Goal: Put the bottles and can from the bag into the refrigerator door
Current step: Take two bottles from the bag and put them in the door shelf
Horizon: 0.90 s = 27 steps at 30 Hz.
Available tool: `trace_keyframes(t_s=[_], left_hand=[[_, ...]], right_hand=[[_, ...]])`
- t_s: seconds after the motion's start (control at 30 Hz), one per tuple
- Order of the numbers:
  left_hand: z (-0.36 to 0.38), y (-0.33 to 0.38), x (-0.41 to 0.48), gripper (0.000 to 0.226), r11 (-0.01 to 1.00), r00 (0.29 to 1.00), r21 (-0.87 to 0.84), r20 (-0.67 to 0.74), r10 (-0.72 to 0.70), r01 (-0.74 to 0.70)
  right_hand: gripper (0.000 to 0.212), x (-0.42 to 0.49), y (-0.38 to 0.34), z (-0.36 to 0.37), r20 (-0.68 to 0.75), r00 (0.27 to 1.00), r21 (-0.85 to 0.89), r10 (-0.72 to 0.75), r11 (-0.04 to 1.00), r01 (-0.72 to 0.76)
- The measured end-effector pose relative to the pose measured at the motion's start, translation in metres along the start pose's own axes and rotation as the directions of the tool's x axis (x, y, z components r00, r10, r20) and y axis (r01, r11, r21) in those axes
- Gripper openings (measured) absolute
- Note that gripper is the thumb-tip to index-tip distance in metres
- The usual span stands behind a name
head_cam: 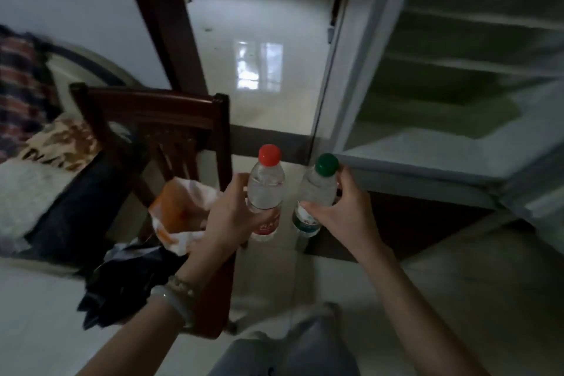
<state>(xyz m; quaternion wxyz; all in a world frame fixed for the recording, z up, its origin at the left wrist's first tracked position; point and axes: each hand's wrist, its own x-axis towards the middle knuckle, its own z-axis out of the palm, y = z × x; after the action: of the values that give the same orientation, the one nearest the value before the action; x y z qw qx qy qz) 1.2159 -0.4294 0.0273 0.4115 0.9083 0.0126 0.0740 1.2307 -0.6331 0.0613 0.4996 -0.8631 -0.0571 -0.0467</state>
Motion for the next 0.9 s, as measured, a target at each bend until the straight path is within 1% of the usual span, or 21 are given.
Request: trace_keyframes(t_s=[0.07,0.17,0.27,0.33,0.43,0.53,0.6,0.7,0.8,0.9], left_hand=[[0.025,0.033,0.005,0.066,0.996,0.995,-0.068,0.077,0.068,-0.062],[0.070,0.086,0.010,0.065,0.982,0.968,-0.071,0.166,0.187,-0.177],[0.124,0.144,0.010,0.065,0.959,0.929,-0.098,0.238,0.282,-0.266],[0.161,0.186,0.004,0.064,0.938,0.893,-0.133,0.289,0.345,-0.319],[0.216,0.247,-0.005,0.071,0.897,0.839,-0.195,0.319,0.442,-0.398],[0.268,0.304,-0.010,0.067,0.883,0.812,-0.279,0.360,0.460,-0.377],[0.297,0.337,-0.010,0.064,0.869,0.804,-0.316,0.351,0.479,-0.380],[0.333,0.381,-0.009,0.066,0.843,0.783,-0.378,0.353,0.513,-0.382],[0.362,0.414,-0.005,0.067,0.811,0.762,-0.453,0.352,0.544,-0.370],[0.393,0.435,0.003,0.073,0.813,0.749,-0.464,0.381,0.542,-0.352]], right_hand=[[0.063,-0.015,0.012,-0.041,-0.097,0.994,-0.013,0.041,0.999,-0.042],[0.064,-0.041,0.035,-0.105,-0.243,0.962,-0.010,0.123,0.992,-0.129],[0.064,-0.071,0.059,-0.174,-0.353,0.913,0.014,0.202,0.977,-0.211],[0.061,-0.091,0.077,-0.220,-0.410,0.877,0.032,0.249,0.965,-0.259],[0.060,-0.116,0.101,-0.289,-0.515,0.807,0.037,0.290,0.948,-0.317],[0.061,-0.133,0.120,-0.350,-0.592,0.745,0.020,0.307,0.930,-0.368],[0.063,-0.139,0.132,-0.385,-0.652,0.701,0.001,0.290,0.924,-0.382],[0.067,-0.143,0.148,-0.429,-0.708,0.657,-0.020,0.257,0.923,-0.383],[0.068,-0.139,0.161,-0.461,-0.761,0.604,-0.023,0.236,0.921,-0.389],[0.063,-0.130,0.173,-0.480,-0.795,0.555,0.000,0.245,0.915,-0.403]])
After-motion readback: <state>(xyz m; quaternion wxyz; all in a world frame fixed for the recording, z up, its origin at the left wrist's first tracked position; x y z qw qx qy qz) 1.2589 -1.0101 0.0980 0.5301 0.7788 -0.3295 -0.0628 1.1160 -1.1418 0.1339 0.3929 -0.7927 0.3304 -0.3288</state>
